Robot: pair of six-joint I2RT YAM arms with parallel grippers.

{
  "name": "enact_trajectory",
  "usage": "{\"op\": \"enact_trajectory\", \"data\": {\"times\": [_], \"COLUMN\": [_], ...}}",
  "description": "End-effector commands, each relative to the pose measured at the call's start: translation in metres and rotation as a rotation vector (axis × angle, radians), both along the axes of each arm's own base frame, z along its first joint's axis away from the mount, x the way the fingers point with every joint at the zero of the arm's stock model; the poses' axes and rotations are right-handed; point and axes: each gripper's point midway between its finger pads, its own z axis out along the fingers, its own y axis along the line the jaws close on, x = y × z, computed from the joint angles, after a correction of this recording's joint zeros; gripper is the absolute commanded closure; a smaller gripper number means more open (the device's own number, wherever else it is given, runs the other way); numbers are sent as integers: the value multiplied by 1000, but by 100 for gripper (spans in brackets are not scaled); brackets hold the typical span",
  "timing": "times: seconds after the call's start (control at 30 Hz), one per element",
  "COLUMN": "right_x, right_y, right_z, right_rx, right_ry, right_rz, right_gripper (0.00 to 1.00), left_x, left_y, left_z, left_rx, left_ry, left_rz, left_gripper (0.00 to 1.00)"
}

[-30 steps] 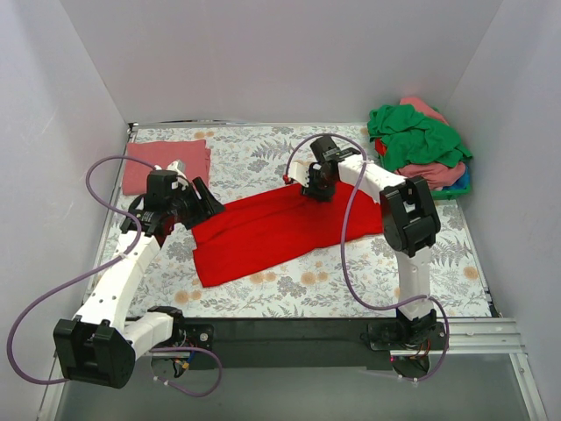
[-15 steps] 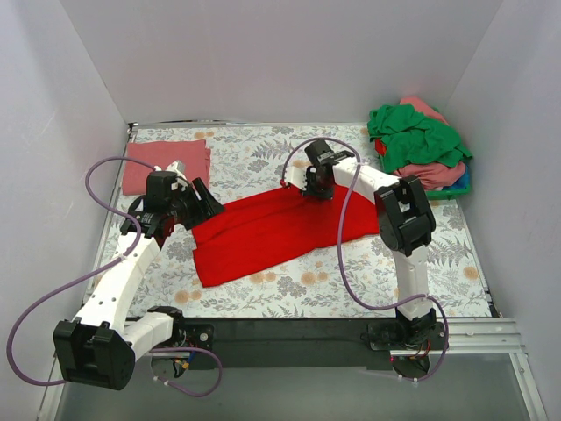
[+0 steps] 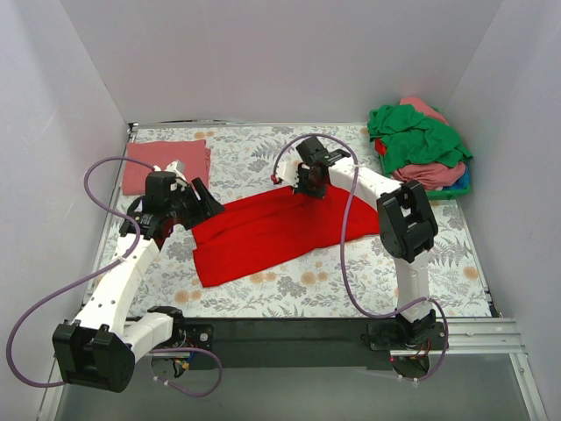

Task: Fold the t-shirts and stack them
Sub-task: Fold the tshirt

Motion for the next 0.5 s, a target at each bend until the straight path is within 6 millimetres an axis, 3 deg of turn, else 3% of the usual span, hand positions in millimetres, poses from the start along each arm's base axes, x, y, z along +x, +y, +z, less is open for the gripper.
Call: {"op": "enact_trajectory", "data": {"times": [0.0, 0.43, 0.47], "right_x": [-1, -11, -11], "right_y": [12, 31, 30], "right_z": [25, 30, 31], "right_rx": [47, 108, 109], "right_ry": [-15, 32, 30], "right_rz": [-55, -152, -151], "right_gripper": [99, 98, 93], "left_x": [-2, -4, -4], "left_y": [3, 3, 3], "left_z": [10, 11, 11], "left_rx": [16, 11, 11], "left_ry": [-43, -40, -39], "left_rz": [4, 6, 6], "left_gripper": [44, 44, 44]}}
